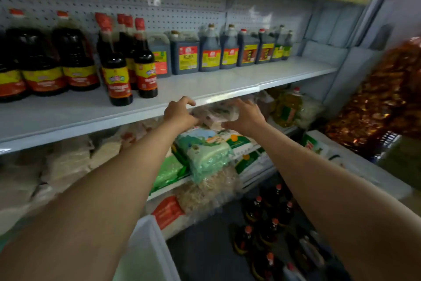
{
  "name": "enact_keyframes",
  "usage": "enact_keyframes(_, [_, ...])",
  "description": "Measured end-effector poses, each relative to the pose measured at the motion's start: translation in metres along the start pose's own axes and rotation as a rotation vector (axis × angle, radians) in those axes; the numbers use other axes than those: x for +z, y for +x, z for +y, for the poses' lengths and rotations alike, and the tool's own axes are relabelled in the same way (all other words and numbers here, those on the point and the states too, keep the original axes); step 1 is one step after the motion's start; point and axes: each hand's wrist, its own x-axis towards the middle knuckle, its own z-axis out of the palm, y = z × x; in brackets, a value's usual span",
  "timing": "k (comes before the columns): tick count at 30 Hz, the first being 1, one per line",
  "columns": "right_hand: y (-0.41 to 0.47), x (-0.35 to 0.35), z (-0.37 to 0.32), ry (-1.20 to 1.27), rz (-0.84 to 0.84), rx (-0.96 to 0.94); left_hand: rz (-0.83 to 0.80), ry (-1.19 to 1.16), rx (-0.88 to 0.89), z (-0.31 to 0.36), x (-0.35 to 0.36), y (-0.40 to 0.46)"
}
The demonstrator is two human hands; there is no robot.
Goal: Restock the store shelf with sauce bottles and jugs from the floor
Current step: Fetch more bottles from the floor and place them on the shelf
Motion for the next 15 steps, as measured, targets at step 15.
enact_keyframes(15, [-0.089, -0.012, 0.260, 0.065, -0.114, 0.349, -0.354, 0.107, 0.053, 0.095, 0.240, -0.019])
